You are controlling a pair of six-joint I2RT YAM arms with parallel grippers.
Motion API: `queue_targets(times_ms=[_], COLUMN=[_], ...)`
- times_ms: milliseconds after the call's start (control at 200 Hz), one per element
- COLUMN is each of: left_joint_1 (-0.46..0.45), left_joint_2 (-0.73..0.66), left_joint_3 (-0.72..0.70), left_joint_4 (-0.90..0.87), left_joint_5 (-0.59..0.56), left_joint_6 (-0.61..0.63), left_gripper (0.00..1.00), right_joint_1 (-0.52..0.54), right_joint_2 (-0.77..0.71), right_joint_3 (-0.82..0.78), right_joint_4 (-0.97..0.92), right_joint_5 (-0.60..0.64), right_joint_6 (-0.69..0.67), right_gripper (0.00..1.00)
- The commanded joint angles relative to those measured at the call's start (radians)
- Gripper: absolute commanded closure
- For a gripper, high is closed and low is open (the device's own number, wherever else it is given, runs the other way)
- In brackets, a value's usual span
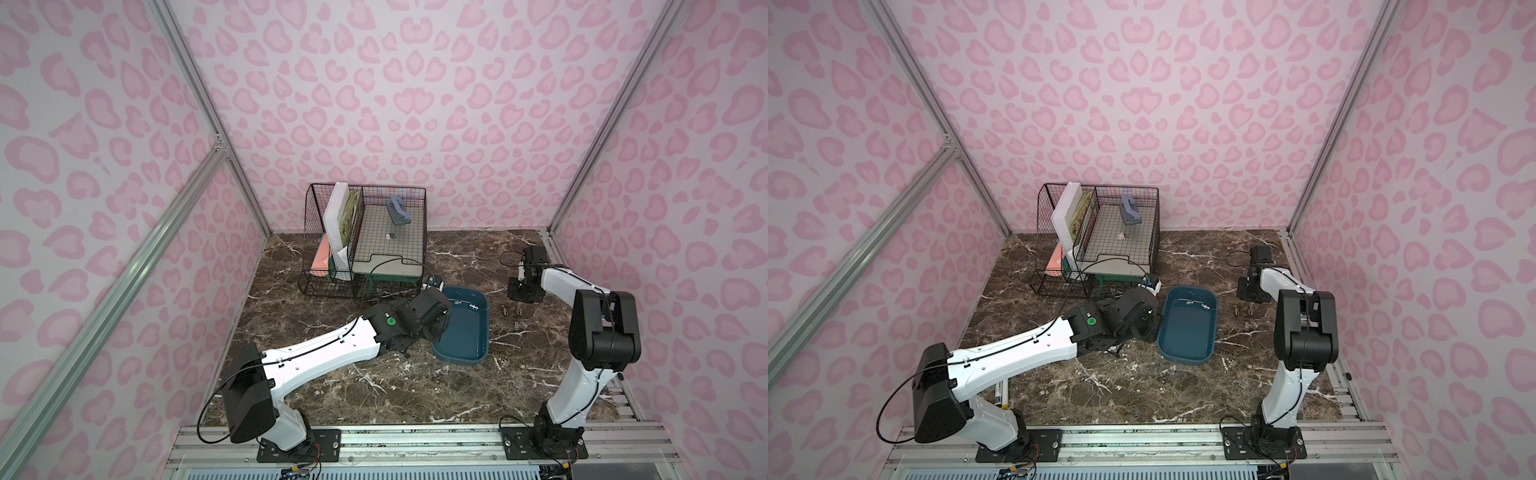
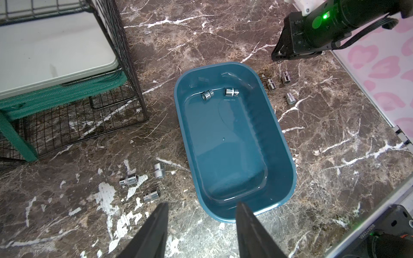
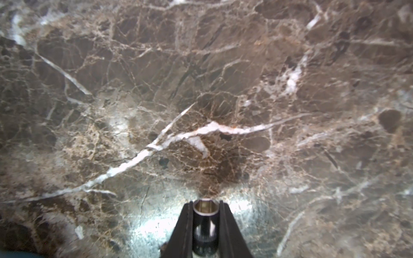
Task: Take out the socket from the storage box
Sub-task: Place the socket head at the center of the board.
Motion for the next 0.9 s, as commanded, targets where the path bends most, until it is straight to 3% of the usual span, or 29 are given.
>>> queue_targets(times_ms=[0, 365, 575, 895], left_joint_1=[-0.002, -0.001, -0.003, -0.001], left_joint_2=[0.005, 0.007, 0.011, 0.029], left_joint_3=[0.012, 0.022, 0.024, 0.047], left_joint_4=[-0.01, -0.02, -0.022, -0.031], left_joint_5=[-0.005, -0.011, -0.013, -0.014], left_joint_6=[-0.001, 0.002, 0.002, 0.01], left_gripper=[0.46, 0.47, 0.47, 0.47], right_joint_1=[0.0, 0.0, 0.0, -0.001], right_joint_2=[0.007, 0.042, 0.038, -0.009], right_joint_3=[0.0, 0.006, 0.007, 0.021], right_joint_4=[0.028, 0.026, 0.025, -0.004], right_joint_5=[-0.006, -0.009, -0.011, -0.017], right_joint_6=[0.008, 0.009, 0.008, 0.002], right_gripper=[0.87, 0.85, 0.74, 0.66])
